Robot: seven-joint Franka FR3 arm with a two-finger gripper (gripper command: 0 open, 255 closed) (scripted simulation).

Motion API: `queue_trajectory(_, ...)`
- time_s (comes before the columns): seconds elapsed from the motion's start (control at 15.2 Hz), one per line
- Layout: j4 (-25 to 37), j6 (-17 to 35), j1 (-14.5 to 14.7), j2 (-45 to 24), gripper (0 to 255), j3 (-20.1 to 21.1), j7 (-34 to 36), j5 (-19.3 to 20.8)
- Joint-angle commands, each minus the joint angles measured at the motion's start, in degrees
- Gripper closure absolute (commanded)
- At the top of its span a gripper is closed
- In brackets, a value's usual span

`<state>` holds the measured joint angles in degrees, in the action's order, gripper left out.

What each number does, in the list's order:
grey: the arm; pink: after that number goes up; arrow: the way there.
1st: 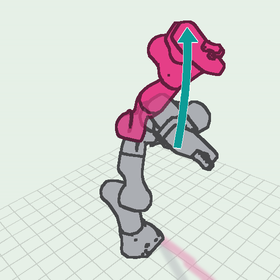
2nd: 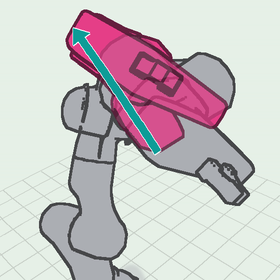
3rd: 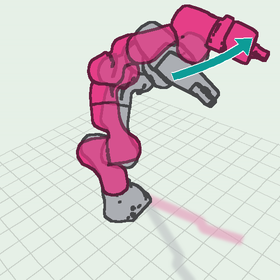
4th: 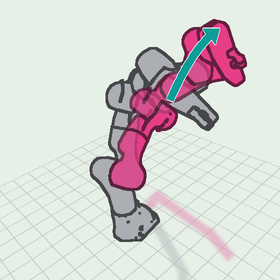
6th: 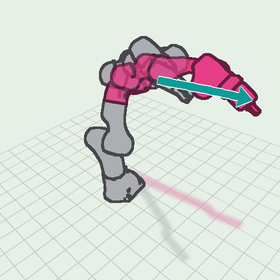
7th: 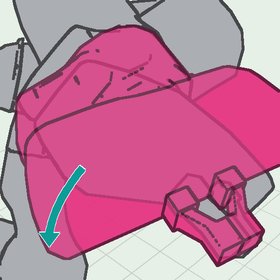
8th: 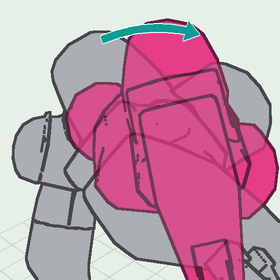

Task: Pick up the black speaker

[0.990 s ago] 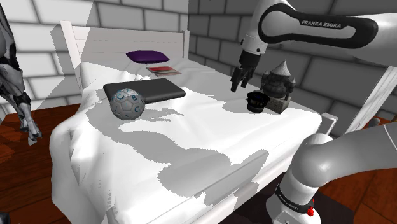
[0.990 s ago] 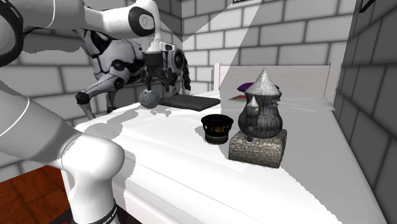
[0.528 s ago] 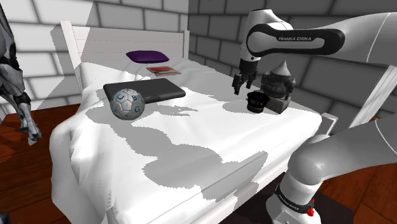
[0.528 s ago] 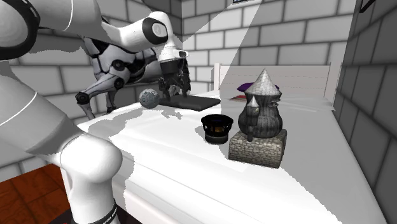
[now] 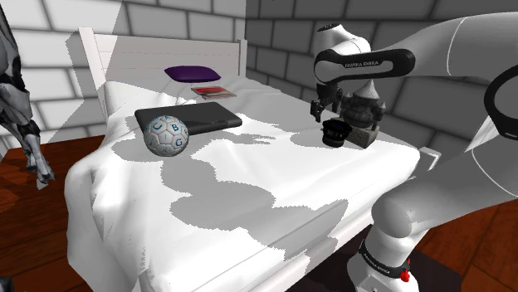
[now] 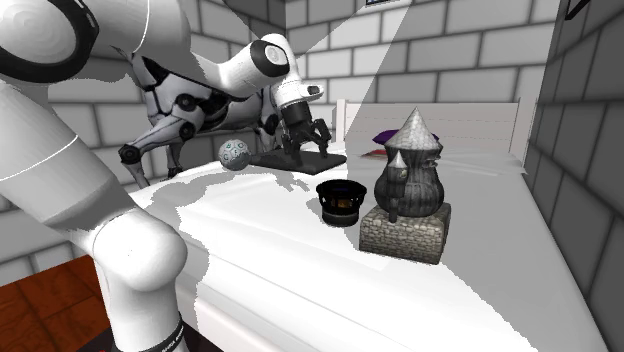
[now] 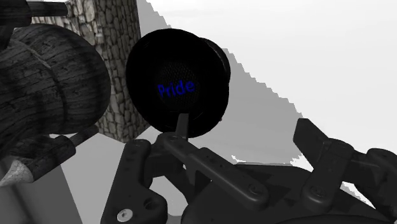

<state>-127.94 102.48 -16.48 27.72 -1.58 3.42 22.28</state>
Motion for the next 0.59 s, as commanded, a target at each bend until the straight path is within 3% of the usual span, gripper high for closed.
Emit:
queue_trajectory(0.0,0.6,0.4,-1.8,-1.7,0,-0.1,1.5,3.3)
queue_trajectory(0.53,-4.2,5.3,-2.3,-2.4,0,-0.5,3.9,4.8)
